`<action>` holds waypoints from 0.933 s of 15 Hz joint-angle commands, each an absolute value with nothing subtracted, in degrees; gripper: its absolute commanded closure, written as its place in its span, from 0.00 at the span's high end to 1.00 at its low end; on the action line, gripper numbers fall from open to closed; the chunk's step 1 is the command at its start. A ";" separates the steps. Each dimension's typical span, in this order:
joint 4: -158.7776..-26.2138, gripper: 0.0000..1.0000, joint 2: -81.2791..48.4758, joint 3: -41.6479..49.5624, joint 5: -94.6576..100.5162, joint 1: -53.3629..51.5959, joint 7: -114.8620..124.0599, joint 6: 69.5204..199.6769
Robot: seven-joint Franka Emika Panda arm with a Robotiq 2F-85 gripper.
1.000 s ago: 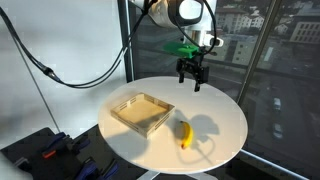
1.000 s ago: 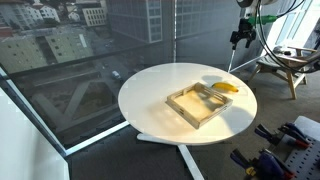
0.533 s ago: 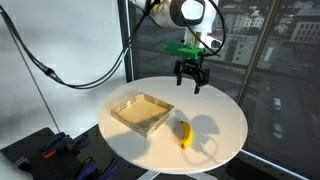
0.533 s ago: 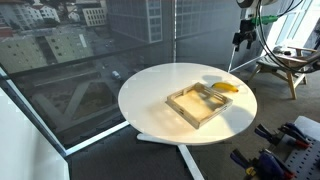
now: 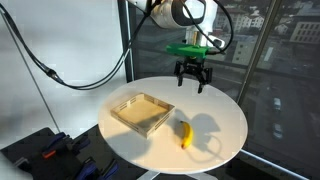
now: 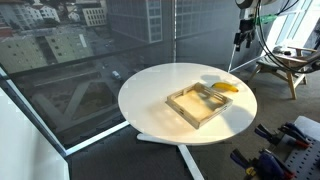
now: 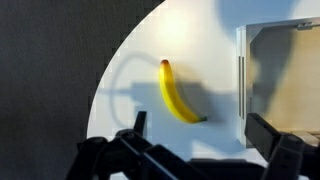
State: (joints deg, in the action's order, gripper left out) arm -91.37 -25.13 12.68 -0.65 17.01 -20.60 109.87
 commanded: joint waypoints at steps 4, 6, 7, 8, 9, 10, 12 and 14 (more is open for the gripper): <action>-87.77 1.00 -26.72 10.75 1.79 18.68 -26.23 107.93; -87.38 1.00 -26.91 10.49 1.52 18.87 -27.32 108.25; -87.21 1.00 -26.99 10.32 1.07 19.00 -27.61 108.77; -87.02 1.00 -27.01 10.10 0.61 19.16 -27.82 108.96; -86.93 1.00 -27.00 9.86 0.21 19.35 -27.99 109.45; -86.71 1.00 -27.00 9.58 -0.23 19.59 -28.19 109.57; -86.50 1.00 -26.85 8.94 -1.42 20.16 -28.33 110.28; -86.11 1.00 -26.78 8.45 -2.77 20.64 -28.61 110.54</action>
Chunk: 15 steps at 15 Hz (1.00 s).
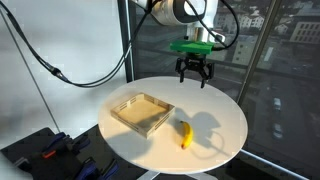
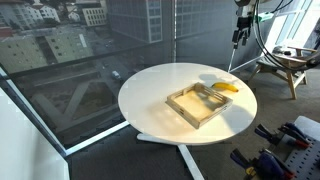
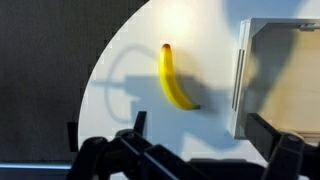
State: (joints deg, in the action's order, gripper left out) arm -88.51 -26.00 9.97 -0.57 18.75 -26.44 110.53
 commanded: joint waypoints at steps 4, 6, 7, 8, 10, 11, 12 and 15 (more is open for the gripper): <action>-85.19 1.00 -26.97 7.91 -4.68 21.30 -29.18 110.34; -87.12 1.00 -26.11 8.48 -3.05 20.32 -27.22 110.63; -87.18 1.00 -26.14 8.48 -3.05 20.32 -27.20 110.63; -87.23 1.00 -26.16 8.47 -3.05 20.31 -27.20 110.63; -87.25 1.00 -26.19 8.46 -3.05 20.31 -27.19 110.63; -87.25 1.00 -26.19 8.46 -3.05 20.31 -27.19 110.63; -87.25 1.00 -26.19 8.46 -3.05 20.31 -27.19 110.63; -87.25 1.00 -26.19 8.45 -3.05 20.31 -27.19 110.63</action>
